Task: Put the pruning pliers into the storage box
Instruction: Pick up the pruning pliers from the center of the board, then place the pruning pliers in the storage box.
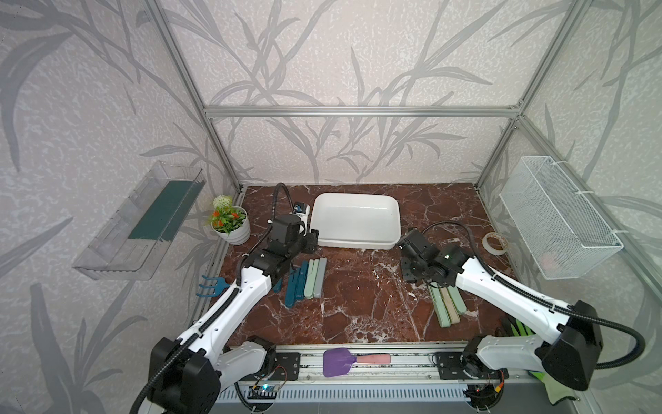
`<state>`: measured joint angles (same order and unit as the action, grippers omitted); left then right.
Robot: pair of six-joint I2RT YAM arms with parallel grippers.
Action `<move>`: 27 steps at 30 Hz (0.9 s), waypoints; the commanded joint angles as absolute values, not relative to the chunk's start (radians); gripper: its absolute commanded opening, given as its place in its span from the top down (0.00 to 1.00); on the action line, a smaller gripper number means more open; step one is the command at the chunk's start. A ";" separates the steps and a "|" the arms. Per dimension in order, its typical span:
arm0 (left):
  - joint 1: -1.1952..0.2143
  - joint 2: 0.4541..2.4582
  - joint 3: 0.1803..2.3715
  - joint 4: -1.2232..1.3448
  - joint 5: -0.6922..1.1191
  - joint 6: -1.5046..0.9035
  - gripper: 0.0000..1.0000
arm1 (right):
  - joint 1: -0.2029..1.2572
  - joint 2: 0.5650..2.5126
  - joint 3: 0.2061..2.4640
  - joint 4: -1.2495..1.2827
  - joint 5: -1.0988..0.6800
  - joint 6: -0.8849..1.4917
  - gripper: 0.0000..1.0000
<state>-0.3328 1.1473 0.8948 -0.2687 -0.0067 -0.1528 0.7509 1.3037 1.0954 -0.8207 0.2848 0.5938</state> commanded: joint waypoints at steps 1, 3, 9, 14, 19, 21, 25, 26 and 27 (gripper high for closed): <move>-0.266 1.197 0.951 -0.314 -0.008 -0.229 0.40 | 0.758 1.349 1.194 -0.813 0.334 0.559 0.83; -0.209 1.232 0.971 -0.320 0.046 -0.299 0.40 | 0.757 1.421 1.256 -0.764 0.348 0.531 0.84; -0.149 1.313 1.052 -0.375 0.032 -0.443 0.43 | 0.752 1.680 1.490 -0.606 0.338 0.470 0.84; -0.150 1.413 1.062 -0.226 0.046 -0.481 0.43 | 0.723 1.955 1.725 -0.547 0.263 0.479 0.85; -0.133 1.557 1.169 -0.235 0.033 -0.446 0.43 | 0.721 2.190 1.991 -0.578 0.223 0.460 0.85; -0.111 1.611 1.183 -0.203 0.073 -0.463 0.43 | 0.721 2.269 2.083 -0.578 0.201 0.456 0.85; -0.097 1.744 1.272 -0.203 0.152 -0.464 0.43 | 0.721 2.403 2.245 -0.597 0.188 0.474 0.85; -0.097 1.779 1.303 -0.211 0.173 -0.463 0.44 | 0.721 2.436 2.289 -0.602 0.180 0.481 0.85; -0.096 1.804 1.328 -0.211 0.196 -0.464 0.46 | 0.721 2.478 2.339 -0.612 0.169 0.494 0.85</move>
<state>-0.0998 1.7504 1.2598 -0.2169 0.1234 -0.4477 0.7216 2.4184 2.2326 -0.5953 0.1989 0.4747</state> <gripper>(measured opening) 0.544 0.273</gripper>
